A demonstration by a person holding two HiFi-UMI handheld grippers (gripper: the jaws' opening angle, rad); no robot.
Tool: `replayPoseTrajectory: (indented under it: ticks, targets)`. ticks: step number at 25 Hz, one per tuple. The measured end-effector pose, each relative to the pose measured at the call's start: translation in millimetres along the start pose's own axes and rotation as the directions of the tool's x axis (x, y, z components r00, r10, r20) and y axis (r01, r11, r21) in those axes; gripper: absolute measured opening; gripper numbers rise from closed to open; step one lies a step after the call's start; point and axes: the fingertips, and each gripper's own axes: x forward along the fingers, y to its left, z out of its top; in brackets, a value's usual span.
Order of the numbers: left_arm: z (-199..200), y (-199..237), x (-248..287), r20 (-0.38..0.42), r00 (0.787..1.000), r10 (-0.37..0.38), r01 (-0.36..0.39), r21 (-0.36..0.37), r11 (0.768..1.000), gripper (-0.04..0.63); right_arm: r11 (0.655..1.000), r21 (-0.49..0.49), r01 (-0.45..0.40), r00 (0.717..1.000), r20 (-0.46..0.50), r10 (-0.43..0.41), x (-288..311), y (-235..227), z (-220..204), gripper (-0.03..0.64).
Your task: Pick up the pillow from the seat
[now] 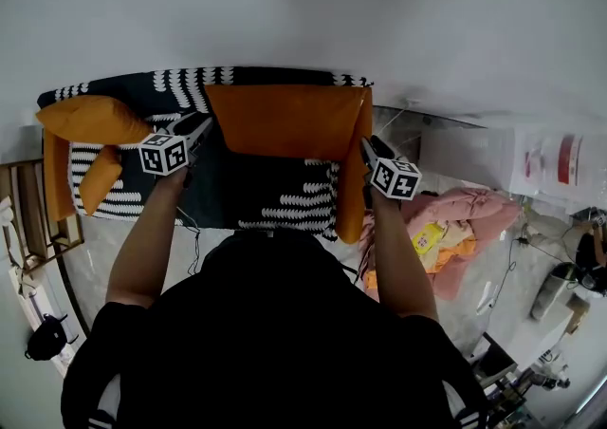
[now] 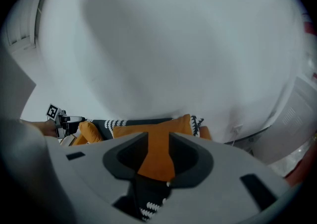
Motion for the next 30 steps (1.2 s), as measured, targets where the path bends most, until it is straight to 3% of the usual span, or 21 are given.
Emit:
replayPoseTrajectory:
  ticks: [8,16,30]
  targets:
    - [-11.9,29.3,23.9,-0.020,0.999,0.043,-0.044,-0.051,0.998,0.186,1.000,0.017,-0.005,1.000,-0.013,0.005,34.6,-12.7,13.1,0.144]
    - [-20.9,65.2,44.4,0.002,0.994,0.106,-0.104,-0.170,0.980,0.189,1.000,-0.005,0.002,1.000,-0.024,-0.002,63.6,-32.3,27.3,0.150]
    - [-34.2,111.4,87.6,-0.037,0.983,0.179,-0.183,-0.192,0.964,0.244,0.998,0.059,0.031,0.999,-0.042,-0.029,119.0,-57.5,26.9,0.173]
